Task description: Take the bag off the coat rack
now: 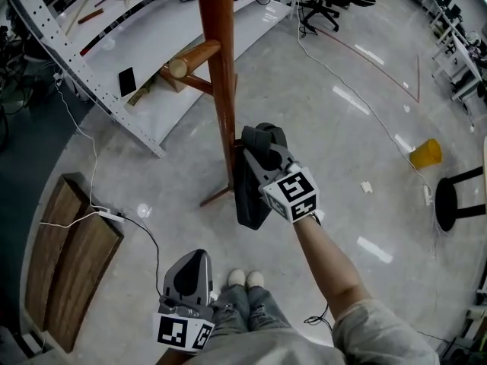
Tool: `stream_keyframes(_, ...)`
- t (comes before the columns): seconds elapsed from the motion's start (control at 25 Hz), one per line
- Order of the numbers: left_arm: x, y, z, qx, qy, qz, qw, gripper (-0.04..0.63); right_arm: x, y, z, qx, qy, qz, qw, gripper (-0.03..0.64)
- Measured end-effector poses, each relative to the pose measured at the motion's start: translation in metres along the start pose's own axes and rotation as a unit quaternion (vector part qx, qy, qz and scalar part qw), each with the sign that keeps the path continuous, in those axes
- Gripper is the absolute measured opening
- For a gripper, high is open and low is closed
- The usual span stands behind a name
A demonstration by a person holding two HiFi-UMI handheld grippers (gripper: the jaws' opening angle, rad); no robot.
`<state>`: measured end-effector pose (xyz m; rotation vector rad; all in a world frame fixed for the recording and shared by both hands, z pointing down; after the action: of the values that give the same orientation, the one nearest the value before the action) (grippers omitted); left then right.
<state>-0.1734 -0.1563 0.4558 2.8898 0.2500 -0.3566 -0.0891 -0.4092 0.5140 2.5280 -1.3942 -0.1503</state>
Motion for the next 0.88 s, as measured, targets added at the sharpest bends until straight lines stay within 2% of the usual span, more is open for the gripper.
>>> stream_keyframes(0.16, 0.007, -0.001, 0.004, 0.006, 0.002, -0.011, 0.9999, 0.018, 0.012, -0.028, 0.009, 0.018, 0.016, -0.019, 1.0, 0.037)
stream_keyframes(0.44, 0.023, -0.001, 0.017, 0.022, 0.018, -0.035, 0.999, 0.018, 0.005, -0.083, 0.044, 0.071, 0.017, -0.036, 0.997, 0.037)
stream_keyframes(0.72, 0.047, -0.003, 0.037, 0.045, 0.04, -0.071, 0.9957, 0.018, -0.019, -0.147, 0.089, 0.131, 0.022, -0.049, 0.99, 0.037)
stream_keyframes(0.88, 0.059, -0.003, 0.052, 0.059, 0.038, -0.086, 0.9938, 0.018, -0.04, -0.181, 0.117, 0.152, 0.002, -0.045, 0.987, 0.037)
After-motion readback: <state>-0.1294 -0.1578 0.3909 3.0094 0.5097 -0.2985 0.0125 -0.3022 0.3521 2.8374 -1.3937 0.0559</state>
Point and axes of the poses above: the fingertips, and each gripper's own axes: y forward along the fingers, x to its right, z out of its top, the point moved 4 cm from there along -y, backward along the fingers, and after that the axes turned 1 degree about y, right-handed, at the moved point
